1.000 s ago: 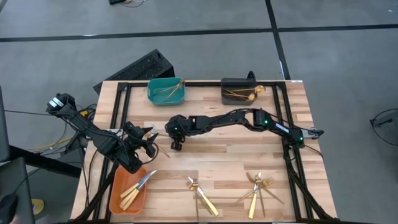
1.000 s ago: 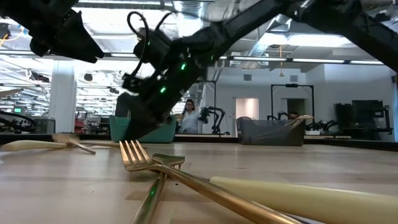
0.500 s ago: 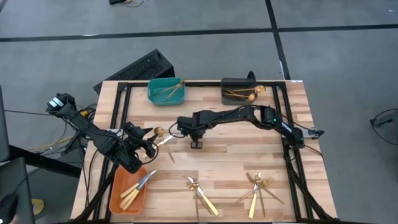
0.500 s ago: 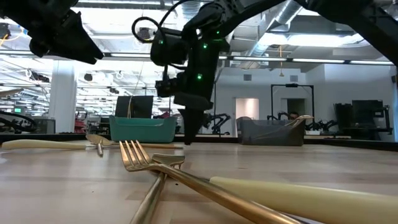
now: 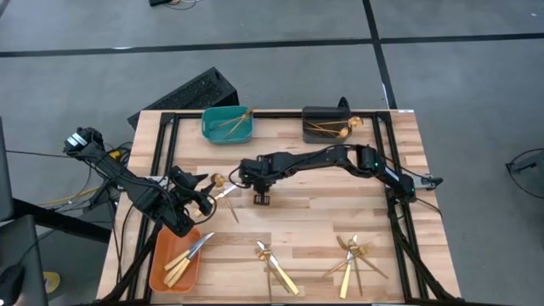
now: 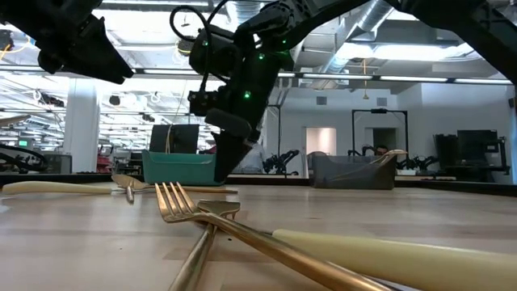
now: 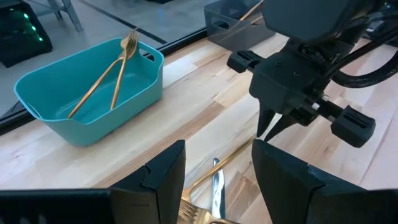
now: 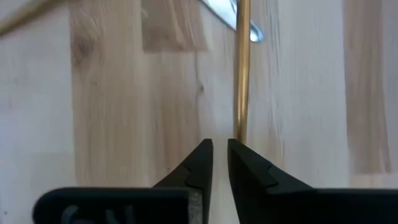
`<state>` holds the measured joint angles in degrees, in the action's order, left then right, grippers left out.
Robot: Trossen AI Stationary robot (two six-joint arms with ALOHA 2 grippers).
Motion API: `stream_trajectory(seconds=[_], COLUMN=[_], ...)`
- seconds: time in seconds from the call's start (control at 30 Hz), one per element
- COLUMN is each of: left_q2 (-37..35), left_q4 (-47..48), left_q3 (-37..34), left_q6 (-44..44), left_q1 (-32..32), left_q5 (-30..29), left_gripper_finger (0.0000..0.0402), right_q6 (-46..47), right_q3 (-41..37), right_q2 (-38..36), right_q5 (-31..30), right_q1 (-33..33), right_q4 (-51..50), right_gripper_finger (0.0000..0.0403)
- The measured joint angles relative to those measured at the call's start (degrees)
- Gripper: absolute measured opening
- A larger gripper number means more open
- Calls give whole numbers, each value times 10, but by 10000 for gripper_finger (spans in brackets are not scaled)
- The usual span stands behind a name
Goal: Sort silverware by color (type)
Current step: Put the gold spoon into the black bin
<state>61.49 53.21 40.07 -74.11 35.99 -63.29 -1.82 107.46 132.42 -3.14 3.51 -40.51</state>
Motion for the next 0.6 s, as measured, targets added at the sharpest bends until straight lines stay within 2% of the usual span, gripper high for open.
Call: stream_trajectory(seconds=[0.47, 0.6], left_q2=[0, 0], left_q4=[0, -2], left_q3=[0, 0], left_q6=[-4, -5], left_q1=[0, 0], left_q5=[-2, -1], left_gripper_finger=[171, 171], right_q6=[-28, -34], right_q3=[3, 1], right_q2=[26, 46], right_q5=[4, 6], right_q1=[8, 10], right_q4=[192, 207], right_gripper_finger=[147, 154])
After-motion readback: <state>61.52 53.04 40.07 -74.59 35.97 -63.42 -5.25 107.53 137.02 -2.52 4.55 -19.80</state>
